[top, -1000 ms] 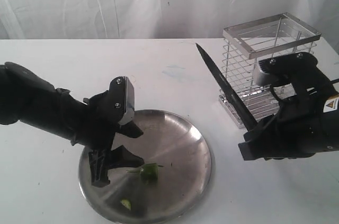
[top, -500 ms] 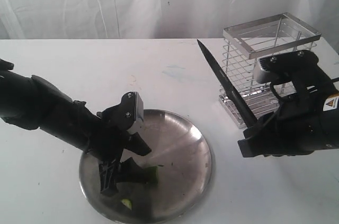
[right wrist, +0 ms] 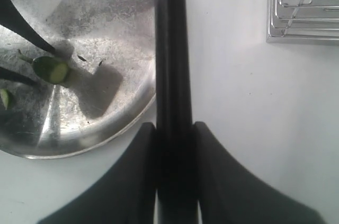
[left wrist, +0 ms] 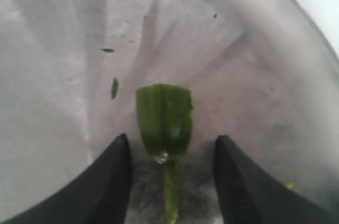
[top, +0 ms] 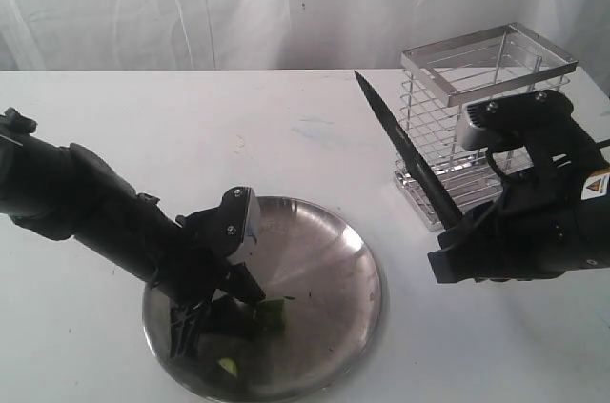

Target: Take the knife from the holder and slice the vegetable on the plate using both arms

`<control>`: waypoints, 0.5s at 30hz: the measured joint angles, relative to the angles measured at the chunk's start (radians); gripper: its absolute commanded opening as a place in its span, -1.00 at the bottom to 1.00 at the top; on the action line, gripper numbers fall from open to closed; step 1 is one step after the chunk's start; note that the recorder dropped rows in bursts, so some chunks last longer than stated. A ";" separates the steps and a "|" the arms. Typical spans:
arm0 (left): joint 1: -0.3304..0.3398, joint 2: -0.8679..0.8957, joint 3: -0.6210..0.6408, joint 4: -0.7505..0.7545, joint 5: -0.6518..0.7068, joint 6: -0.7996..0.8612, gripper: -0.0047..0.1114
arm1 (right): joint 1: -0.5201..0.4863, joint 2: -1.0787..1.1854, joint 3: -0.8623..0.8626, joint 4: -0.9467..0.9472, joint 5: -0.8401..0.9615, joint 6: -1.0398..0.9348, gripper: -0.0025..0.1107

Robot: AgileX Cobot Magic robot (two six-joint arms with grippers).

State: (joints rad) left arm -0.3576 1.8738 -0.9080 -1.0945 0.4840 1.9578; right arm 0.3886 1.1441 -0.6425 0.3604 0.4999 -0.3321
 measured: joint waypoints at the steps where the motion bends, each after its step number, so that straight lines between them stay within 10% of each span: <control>1: 0.000 0.000 0.000 -0.020 -0.011 0.000 -0.59 | 0.000 0.000 0.000 0.000 0.000 0.000 -0.96; 3: 0.000 0.001 -0.003 -0.039 -0.028 0.000 -0.93 | 0.000 0.000 0.000 0.000 0.000 0.000 -0.96; 15: -0.002 -0.003 -0.052 -0.015 -0.321 -0.262 -0.92 | 0.000 0.000 0.000 0.000 0.000 0.000 -0.96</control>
State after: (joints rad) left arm -0.3591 1.8705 -0.9599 -1.1097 0.1634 1.6959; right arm 0.3886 1.1441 -0.6425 0.3604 0.4999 -0.3321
